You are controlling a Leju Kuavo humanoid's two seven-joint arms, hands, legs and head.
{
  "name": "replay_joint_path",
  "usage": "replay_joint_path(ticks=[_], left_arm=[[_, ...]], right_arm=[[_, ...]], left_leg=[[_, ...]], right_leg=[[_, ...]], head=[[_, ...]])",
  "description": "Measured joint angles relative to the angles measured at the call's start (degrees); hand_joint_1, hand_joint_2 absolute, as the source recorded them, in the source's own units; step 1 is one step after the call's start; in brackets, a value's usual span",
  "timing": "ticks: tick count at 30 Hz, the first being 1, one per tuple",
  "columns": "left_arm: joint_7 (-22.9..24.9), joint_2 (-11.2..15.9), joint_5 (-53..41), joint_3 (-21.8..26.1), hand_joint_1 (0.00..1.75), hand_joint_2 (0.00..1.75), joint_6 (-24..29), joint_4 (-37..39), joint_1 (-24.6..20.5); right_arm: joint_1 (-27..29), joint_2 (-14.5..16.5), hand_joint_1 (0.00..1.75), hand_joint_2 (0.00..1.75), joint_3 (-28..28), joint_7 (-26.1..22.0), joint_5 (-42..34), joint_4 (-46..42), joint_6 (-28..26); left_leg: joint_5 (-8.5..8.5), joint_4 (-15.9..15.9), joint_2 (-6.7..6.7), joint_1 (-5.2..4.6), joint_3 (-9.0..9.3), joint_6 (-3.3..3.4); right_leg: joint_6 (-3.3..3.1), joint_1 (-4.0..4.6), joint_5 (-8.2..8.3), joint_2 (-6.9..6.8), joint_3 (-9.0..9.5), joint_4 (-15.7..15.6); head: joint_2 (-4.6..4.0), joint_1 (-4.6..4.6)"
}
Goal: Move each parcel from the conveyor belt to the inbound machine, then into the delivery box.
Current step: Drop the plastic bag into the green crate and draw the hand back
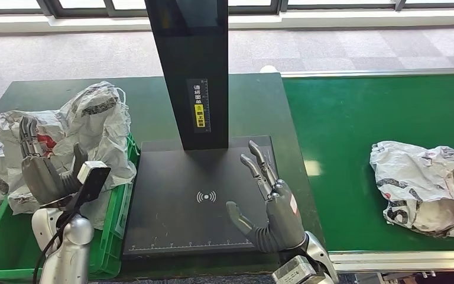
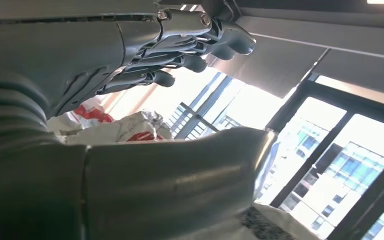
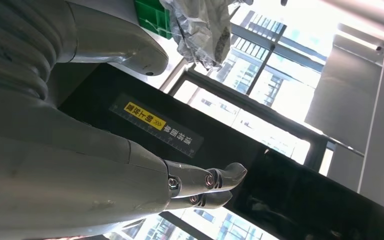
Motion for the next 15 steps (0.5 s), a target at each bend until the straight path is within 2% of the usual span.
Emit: replay_joint_path(ticks=[6,9,11,13,15], left_arm=[[0.02,-1.24,1.95,-1.72,0.0,0.0,-1.18,-5.57,3.09],[-1.95,-1.72,6.58,-2.45,0.0,0.0,-2.22,-8.47,5.74],[-6.28,-2.07,14.93,-3.33,0.0,0.0,-5.75,-10.76,8.07],[-12.4,-2.45,27.97,-4.73,0.0,0.0,-12.5,-12.75,9.91],[-16.25,-2.98,39.75,-6.51,0.0,0.0,-19.82,-13.78,10.72]], right_arm=[[-0.1,0.04,0.0,1.75,-0.01,1.44,0.05,0.16,-0.7],[-0.35,0.04,0.0,1.75,-0.61,5.31,3.63,0.97,-4.28],[-0.82,0.07,0.0,0.87,-2.32,10.63,10.73,2.5,-9.87],[-1.9,0.16,0.0,0.0,-5.4,17.76,20.03,5.11,-16.08],[-3.74,0.25,0.0,0.0,-9.68,24.26,27.68,8.68,-20.8]], left_leg=[[0.01,0.0,0.01,-0.01,0.01,-0.01],[0.02,0.0,0.03,-0.01,0.02,-0.02],[0.01,0.0,0.02,-0.01,0.02,-0.02],[0.01,0.0,-0.03,-0.01,0.0,-0.01],[0.02,0.01,-0.12,-0.03,-0.01,0.0]], right_leg=[[-0.02,0.05,0.02,0.0,0.01,0.01],[-0.02,0.07,0.02,0.02,0.0,0.01],[-0.02,0.07,0.01,0.02,-0.01,0.0],[0.0,0.03,0.0,-0.03,-0.01,-0.01],[0.02,-0.04,0.01,-0.12,0.01,-0.02]], head=[[0.0,0.0],[0.0,0.0],[0.0,0.0],[0.0,0.0],[0.0,0.0]])
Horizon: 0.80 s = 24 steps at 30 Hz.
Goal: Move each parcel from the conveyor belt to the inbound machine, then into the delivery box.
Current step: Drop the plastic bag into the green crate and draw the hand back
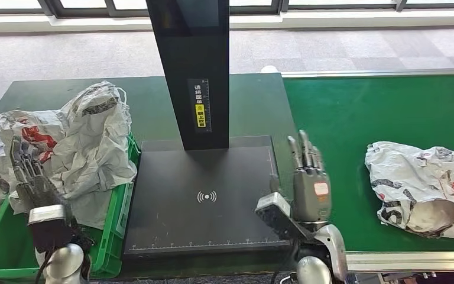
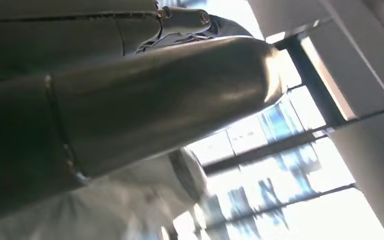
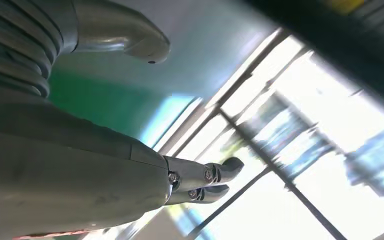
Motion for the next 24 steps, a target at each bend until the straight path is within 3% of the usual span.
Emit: replay_joint_path(ticks=[3,7,15,24], left_arm=[[-1.68,-0.85,9.09,-2.74,0.0,0.0,-6.77,-0.27,0.13],[-2.34,-1.57,12.08,-5.21,0.0,0.0,-8.07,-0.2,0.1],[-2.35,-2.88,20.47,-6.74,0.0,0.0,-11.01,0.67,0.06],[-0.79,-3.23,21.1,-7.49,0.0,0.0,-11.1,1.7,0.32]], right_arm=[[-3.73,0.01,0.0,0.0,-6.88,2.65,2.37,6.88,-2.98],[-7.5,-0.01,0.0,1.75,-14.54,0.36,0.93,14.81,-3.7],[-16.33,-2.38,0.0,1.75,-26.34,-0.09,-0.76,29.18,-9.17],[-22.04,-5.12,0.0,1.75,-32.1,-0.01,0.21,39.1,-10.04]], left_leg=[[0.03,0.02,-0.02,-0.05,0.0,0.04],[0.06,0.06,-0.02,-0.08,0.0,0.08],[0.09,0.06,-0.01,-0.08,-0.03,0.12],[0.08,0.06,0.07,-0.09,-0.05,0.12]], right_leg=[[0.11,-0.07,0.09,-0.03,0.01,-0.01],[0.16,-0.09,0.15,-0.02,0.01,0.0],[0.16,-0.08,0.15,0.0,-0.02,0.0],[0.16,-0.09,0.15,0.08,-0.07,0.0]], head=[[0.0,0.0],[0.0,0.0],[0.0,0.0],[0.0,0.0]])
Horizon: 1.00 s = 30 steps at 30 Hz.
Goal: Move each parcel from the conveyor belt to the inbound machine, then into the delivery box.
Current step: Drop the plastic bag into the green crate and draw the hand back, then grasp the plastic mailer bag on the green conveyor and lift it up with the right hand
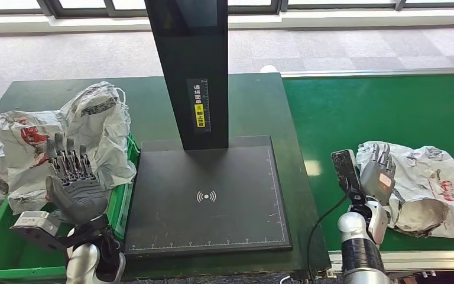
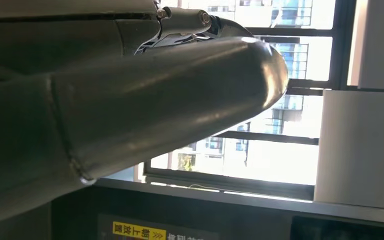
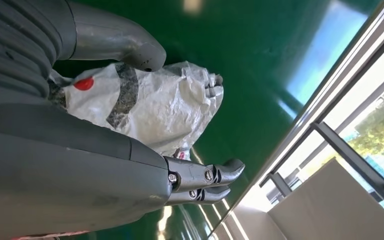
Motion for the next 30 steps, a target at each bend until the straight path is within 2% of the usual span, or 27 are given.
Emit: replay_joint_path(ticks=[3,6,12,18,23,30], left_arm=[[0.1,0.02,0.61,-0.56,0.0,0.0,-0.37,0.85,0.14],[-0.09,0.03,0.6,-0.93,0.0,0.0,-0.54,1.85,0.09],[-0.2,0.01,-0.18,-1.37,0.0,0.0,0.01,3.43,-0.19],[-0.2,0.05,-0.54,-2.24,0.0,0.0,0.26,6.03,-1.19],[0.06,0.09,-1.68,-2.64,0.0,0.0,1.84,7.93,-2.52],[0.39,0.26,-2.25,-3.01,0.0,0.0,2.47,9.76,-3.5]], right_arm=[[-4.48,-3.44,0.0,1.75,-2.37,1.47,2.2,6.58,-0.93],[-8.74,-7.27,0.0,1.75,-4.39,5.01,6.45,14.13,-1.49],[-15.35,-12.55,0.0,1.75,-5.49,12.51,14.26,25.69,2.07],[-17.91,-13.9,0.0,1.75,-5.51,15.56,16.96,31.62,3.48],[-17.62,-13.97,0.0,1.75,-5.77,17.56,19.14,34.55,6.49],[-16.9,-13.83,0.0,1.75,-6.1,18.31,20.14,36.5,7.87]], left_leg=[[0.02,0.02,-0.04,-0.03,0.0,0.03],[0.05,0.04,-0.06,-0.11,-0.02,0.08],[0.05,0.05,-0.03,-0.15,-0.03,0.08],[0.05,0.04,-0.05,-0.12,-0.04,0.08],[0.05,0.04,-0.06,-0.11,-0.05,0.08],[0.05,0.04,-0.07,-0.11,-0.07,0.08]], right_leg=[[0.04,-0.04,0.02,-0.03,0.02,0.0],[0.1,-0.12,0.07,-0.05,0.03,0.0],[0.12,-0.15,0.08,-0.02,-0.02,0.0],[0.12,-0.1,0.08,-0.04,-0.02,0.01],[0.12,-0.11,0.08,-0.05,-0.02,0.01],[0.12,-0.12,0.08,-0.05,-0.02,0.01]], head=[[0.0,0.0],[0.0,0.0],[0.0,0.0],[0.0,0.01],[0.0,0.01],[0.0,0.02]])
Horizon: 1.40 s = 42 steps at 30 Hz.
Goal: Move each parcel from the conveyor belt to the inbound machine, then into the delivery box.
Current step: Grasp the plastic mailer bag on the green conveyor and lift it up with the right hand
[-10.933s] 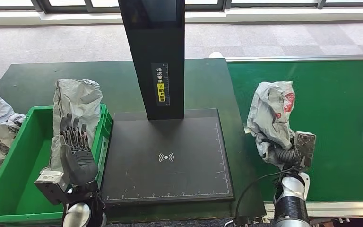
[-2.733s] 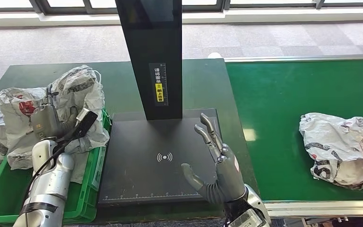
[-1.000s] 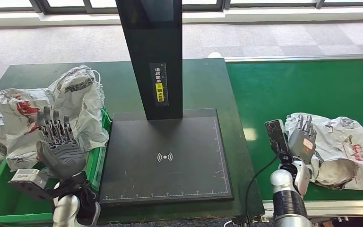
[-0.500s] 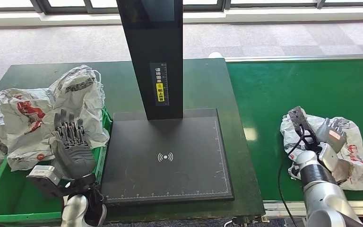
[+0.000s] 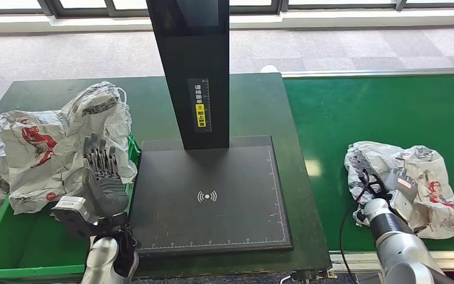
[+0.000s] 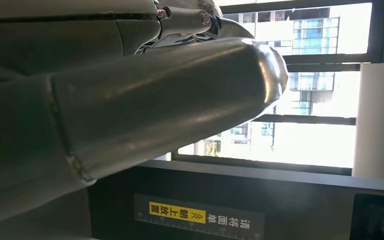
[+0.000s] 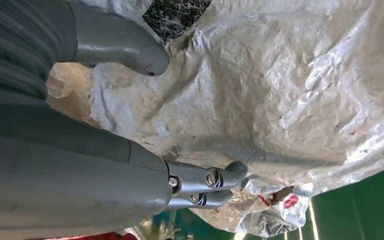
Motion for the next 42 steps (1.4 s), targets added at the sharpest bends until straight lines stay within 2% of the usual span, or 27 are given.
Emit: replay_joint_path(ticks=[3,5,9,15,18,23,26,30,32,35,40,42], left_arm=[[0.21,0.08,-0.04,-0.05,0.0,0.0,0.25,0.74,-0.31],[0.46,0.11,-0.21,-0.07,0.0,0.0,0.56,1.51,-0.9],[1.11,0.11,-0.59,-0.07,0.0,0.0,1.06,3.72,-2.87],[1.32,0.16,-1.01,-0.08,0.0,0.0,1.09,7.34,-5.13],[1.25,0.19,-1.15,-0.08,0.0,0.0,1.13,8.55,-5.73],[1.07,0.42,-1.24,-0.08,0.0,0.0,1.38,9.06,-5.34],[0.78,0.58,-1.26,-0.07,0.0,0.0,1.78,8.79,-4.55],[0.57,0.79,-1.34,-0.04,0.0,0.0,2.3,6.5,-1.69],[0.52,0.87,-1.43,-0.02,0.0,0.0,2.36,5.26,-0.35],[0.42,0.9,-1.52,-0.01,0.0,0.0,2.45,4.04,0.75],[0.26,0.9,-1.86,-0.01,0.0,0.0,2.82,2.91,1.49],[0.25,0.9,-2.02,-0.01,0.0,0.0,2.84,2.63,1.67]], right_arm=[[0.35,0.24,0.0,1.75,-0.24,0.47,0.48,0.5,3.1],[0.88,0.48,0.03,1.75,-0.57,1.29,0.99,0.96,7.24],[1.97,0.83,1.75,1.75,-1.26,2.33,2.56,1.54,15.77],[1.94,0.86,1.75,1.75,-2.53,1.95,4.4,1.7,22.23],[1.54,0.82,1.75,1.75,-3.38,1.58,4.74,1.69,23.7],[0.84,0.82,1.75,1.75,-4.01,0.4,5.41,1.69,20.24],[0.76,0.95,1.75,1.75,-4.27,-1.13,4.62,1.69,14.24],[0.62,1.5,1.75,1.75,-6.28,-7.63,-1.2,1.57,1.31],[0.15,1.74,1.75,1.75,-8.16,-11.56,-4.73,1.32,-2.61],[-0.15,2.31,1.75,1.75,-10.73,-17.65,-10.04,0.6,-5.22],[-0.05,3.81,1.75,1.75,-15.04,-30.89,-21.18,-1.86,-7.05],[-0.04,4.27,1.75,1.75,-16.27,-32.21,-22.27,-2.6,-7.04]], left_leg=[[0.0,0.0,-0.01,0.0,0.0,0.0],[0.0,0.0,-0.03,0.01,0.01,0.0],[0.0,0.0,-0.03,0.04,0.07,0.0],[0.0,0.03,-0.04,0.11,0.21,0.01],[0.01,0.05,-0.05,0.11,0.28,0.03],[0.01,0.06,-0.07,0.11,0.3,0.03],[0.01,0.05,-0.13,0.1,0.24,0.03],[0.01,0.05,-0.12,0.09,0.09,0.03],[0.01,0.05,-0.14,0.09,0.07,0.03],[0.01,0.05,-0.15,0.09,0.03,0.03],[0.01,0.05,-0.14,0.1,0.0,0.03],[0.02,0.05,-0.13,0.1,0.0,0.03]], right_leg=[[0.0,0.01,0.0,-0.01,0.0,0.0],[0.0,0.01,0.0,-0.03,0.0,0.0],[0.0,0.07,-0.01,-0.04,0.06,-0.01],[0.01,0.11,-0.01,-0.04,0.28,-0.1],[0.02,0.12,0.0,-0.05,0.39,-0.11],[0.02,0.12,0.01,-0.07,0.44,-0.11],[0.02,0.12,0.01,-0.14,0.43,-0.1],[0.01,0.1,0.01,-0.14,0.27,-0.06],[0.01,0.1,0.0,-0.15,0.24,-0.06],[0.01,0.1,0.0,-0.17,0.2,-0.06],[0.01,0.11,0.0,-0.15,0.15,-0.06],[0.01,0.12,0.0,-0.15,0.14,-0.05]], head=[[0.0,-0.01],[0.0,-0.01],[0.0,-0.02],[0.0,-0.02],[0.0,-0.02],[0.0,-0.02],[0.0,-0.01],[0.0,-0.01],[0.0,-0.02],[0.0,-0.01],[0.0,-0.02],[0.0,-0.02]])
